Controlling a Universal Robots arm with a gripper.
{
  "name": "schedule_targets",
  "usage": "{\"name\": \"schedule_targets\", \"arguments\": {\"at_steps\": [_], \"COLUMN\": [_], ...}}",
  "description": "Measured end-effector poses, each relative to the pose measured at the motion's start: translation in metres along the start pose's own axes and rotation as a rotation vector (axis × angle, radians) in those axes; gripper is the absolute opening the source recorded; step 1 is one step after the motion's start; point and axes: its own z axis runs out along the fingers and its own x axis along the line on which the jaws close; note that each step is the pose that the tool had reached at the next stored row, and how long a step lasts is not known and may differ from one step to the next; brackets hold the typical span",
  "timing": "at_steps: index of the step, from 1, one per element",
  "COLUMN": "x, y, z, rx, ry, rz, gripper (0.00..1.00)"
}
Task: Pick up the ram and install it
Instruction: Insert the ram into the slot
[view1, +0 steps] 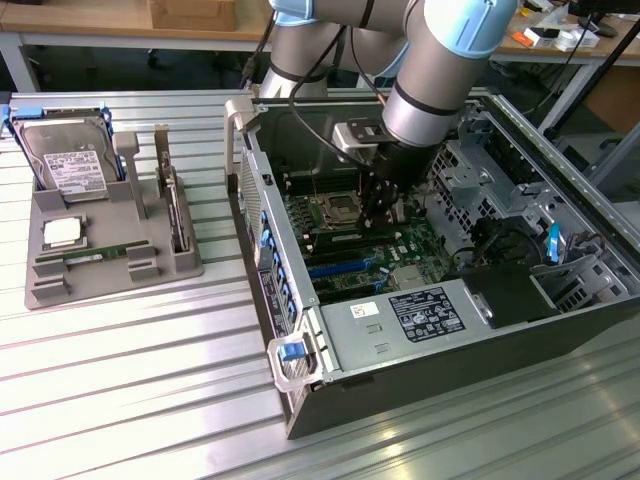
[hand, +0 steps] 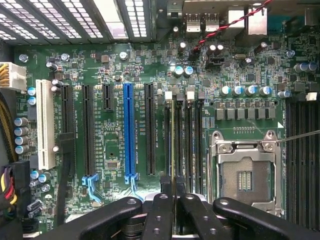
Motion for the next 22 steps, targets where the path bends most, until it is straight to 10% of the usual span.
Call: {"name": "schedule_targets", "arguments": {"at_steps": [17, 22], "x": [0.001, 0.000], "y": [-0.0017, -0.0010], "z": [0.0030, -0.0074], "rx": [-0.0002, -0.0003], "ry": [-0.0053, -0.0053], "rz": [-0.017, -0.017], "gripper": [0.12, 0.25]}}
